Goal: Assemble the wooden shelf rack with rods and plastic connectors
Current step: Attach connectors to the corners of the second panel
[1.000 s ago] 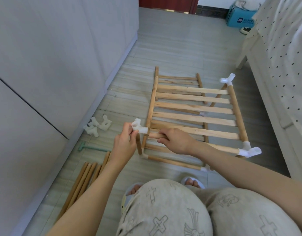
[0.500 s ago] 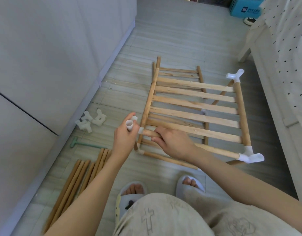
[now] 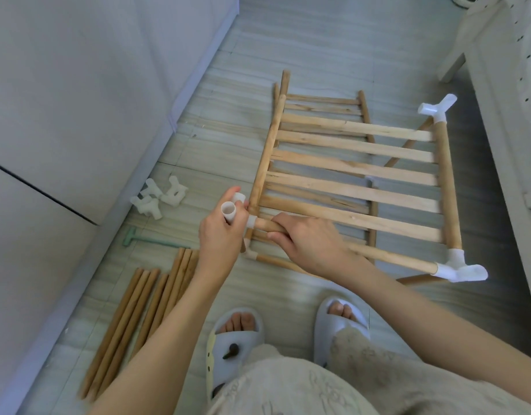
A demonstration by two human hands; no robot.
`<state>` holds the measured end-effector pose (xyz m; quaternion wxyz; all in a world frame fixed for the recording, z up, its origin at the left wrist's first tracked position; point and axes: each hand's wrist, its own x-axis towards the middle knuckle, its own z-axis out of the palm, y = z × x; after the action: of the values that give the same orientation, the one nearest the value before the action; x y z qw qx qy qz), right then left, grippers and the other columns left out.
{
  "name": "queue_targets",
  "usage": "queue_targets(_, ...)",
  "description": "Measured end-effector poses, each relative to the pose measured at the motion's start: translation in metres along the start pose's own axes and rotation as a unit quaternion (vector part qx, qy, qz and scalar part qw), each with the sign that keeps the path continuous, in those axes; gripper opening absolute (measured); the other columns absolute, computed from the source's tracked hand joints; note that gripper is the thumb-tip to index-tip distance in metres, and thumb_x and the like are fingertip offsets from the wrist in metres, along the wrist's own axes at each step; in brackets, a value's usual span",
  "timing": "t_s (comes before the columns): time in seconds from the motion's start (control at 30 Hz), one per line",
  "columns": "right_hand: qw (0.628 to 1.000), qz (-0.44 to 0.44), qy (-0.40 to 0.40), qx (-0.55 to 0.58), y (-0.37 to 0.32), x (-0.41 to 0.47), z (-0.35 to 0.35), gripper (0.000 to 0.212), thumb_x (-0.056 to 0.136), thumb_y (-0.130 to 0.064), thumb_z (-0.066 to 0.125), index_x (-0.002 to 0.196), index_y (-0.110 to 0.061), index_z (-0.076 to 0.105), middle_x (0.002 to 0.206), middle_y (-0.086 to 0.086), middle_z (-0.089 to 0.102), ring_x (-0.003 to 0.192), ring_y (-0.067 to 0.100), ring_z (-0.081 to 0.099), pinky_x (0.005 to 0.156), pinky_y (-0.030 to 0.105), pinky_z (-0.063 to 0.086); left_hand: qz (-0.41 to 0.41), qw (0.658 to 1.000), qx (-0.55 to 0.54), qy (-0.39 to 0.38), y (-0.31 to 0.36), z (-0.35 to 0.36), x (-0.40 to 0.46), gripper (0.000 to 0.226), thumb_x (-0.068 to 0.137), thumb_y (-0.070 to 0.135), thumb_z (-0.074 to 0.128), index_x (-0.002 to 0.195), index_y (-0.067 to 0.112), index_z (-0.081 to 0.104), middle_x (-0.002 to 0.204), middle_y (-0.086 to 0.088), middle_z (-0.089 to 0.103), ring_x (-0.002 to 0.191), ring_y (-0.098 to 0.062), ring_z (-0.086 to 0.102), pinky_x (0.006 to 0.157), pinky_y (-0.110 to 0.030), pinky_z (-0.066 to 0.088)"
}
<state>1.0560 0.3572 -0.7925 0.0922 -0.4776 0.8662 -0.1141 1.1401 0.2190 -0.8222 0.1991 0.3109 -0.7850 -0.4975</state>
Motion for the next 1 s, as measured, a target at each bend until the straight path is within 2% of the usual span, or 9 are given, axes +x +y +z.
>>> queue_targets(0.3,1.0,-0.012,-0.009,-0.005,-0.001,0.004,0.002,0.03,0.097,-0.039,0.039,0.105,-0.014,0.053,0.099,0.006,0.066,0.089,0.031,0.06,0.06,0.031,0.028,-0.01,1.0,0.021,0.004,0.016,0.009,-0.013,0.036,0.097,0.028,0.044,0.131,0.021,0.051,0.063,0.005,0.059,0.068,-0.021,0.06,0.068,-0.039,0.049)
queue_targets(0.4,1.0,-0.006,-0.005,0.001,0.0,0.007,0.001,0.029,0.097,-0.039,0.041,0.103,-0.014,0.054,0.094,0.006,0.066,0.084,0.032,0.06,0.06,0.031,0.028,-0.009,1.0,0.023,-0.017,0.017,0.008,-0.01,0.04,0.097,0.031,0.044,0.136,0.021,0.045,0.064,0.006,0.057,0.065,-0.015,0.056,0.07,-0.036,0.048)
queue_targets(0.47,1.0,-0.001,-0.007,0.016,0.001,0.006,0.001,0.026,0.095,-0.039,0.043,0.102,-0.016,0.055,0.092,0.005,0.066,0.083,0.032,0.06,0.059,0.031,0.028,-0.025,0.997,-0.012,-0.066,0.014,0.003,-0.011,0.039,0.097,0.034,0.044,0.135,0.028,0.041,0.072,0.014,0.058,0.068,-0.001,0.057,0.071,-0.021,0.046)
queue_targets(0.53,0.999,0.005,-0.012,0.032,0.0,0.005,0.0,0.026,0.094,-0.04,0.044,0.104,-0.019,0.056,0.093,0.002,0.067,0.085,0.03,0.06,0.06,0.031,0.031,-0.097,0.976,-0.143,-0.129,0.016,-0.006,-0.007,0.027,0.096,0.044,0.041,0.119,0.032,0.049,0.088,0.015,0.059,0.078,0.007,0.058,0.077,-0.012,0.043)
queue_targets(0.6,0.999,0.017,-0.008,0.04,0.001,0.006,-0.003,0.033,0.093,-0.047,0.044,0.111,-0.022,0.055,0.095,0.0,0.068,0.087,0.028,0.062,0.062,0.031,0.035,-0.209,0.917,-0.303,-0.151,0.017,-0.012,0.008,0.042,0.096,0.054,0.031,0.108,0.023,0.057,0.104,0.001,0.063,0.092,-0.008,0.06,0.088,-0.025,0.044)
queue_targets(0.67,0.998,0.027,0.002,0.05,0.001,0.01,-0.007,0.04,0.092,-0.053,0.042,0.12,-0.026,0.051,0.097,0.001,0.069,0.091,0.027,0.062,0.063,0.032,0.036,-0.281,0.89,-0.319,-0.163,0.024,-0.013,0.024,0.047,0.096,0.055,0.029,0.108,0.019,0.058,0.114,-0.005,0.063,0.098,-0.017,0.061,0.091,-0.03,0.043)
queue_targets(0.73,0.999,0.004,-0.01,0.036,0.0,0.013,-0.008,0.043,0.093,-0.054,0.038,0.128,-0.03,0.046,0.106,0.0,0.068,0.097,0.028,0.061,0.066,0.034,0.039,-0.288,0.899,-0.236,-0.23,0.032,-0.011,0.035,0.043,0.094,0.056,0.036,0.105,0.022,0.06,0.102,0.0,0.066,0.087,-0.014,0.063,0.08,-0.03,0.046)
queue_targets(0.83,1.0,-0.019,-0.022,-0.002,-0.002,0.016,-0.006,0.043,0.094,-0.055,0.033,0.125,-0.029,0.047,0.111,-0.002,0.066,0.098,0.027,0.062,0.064,0.033,0.036,-0.295,0.868,-0.229,-0.325,0.038,-0.006,0.046,0.036,0.091,0.046,0.05,0.106,0.017,0.065,0.087,0.001,0.069,0.068,-0.013,0.065,0.061,-0.025,0.045)
queue_targets(1.0,1.0,-0.018,-0.018,-0.006,-0.001,0.018,-0.001,0.044,0.094,-0.055,0.031,0.118,-0.024,0.052,0.103,0.001,0.068,0.09,0.03,0.063,0.059,0.032,0.033,-0.322,0.852,-0.26,-0.321,0.031,0.002,0.049,0.022,0.09,0.029,0.051,0.095,0.01,0.06,0.073,-0.002,0.06,0.059,-0.014,0.059,0.048,-0.02,0.045)
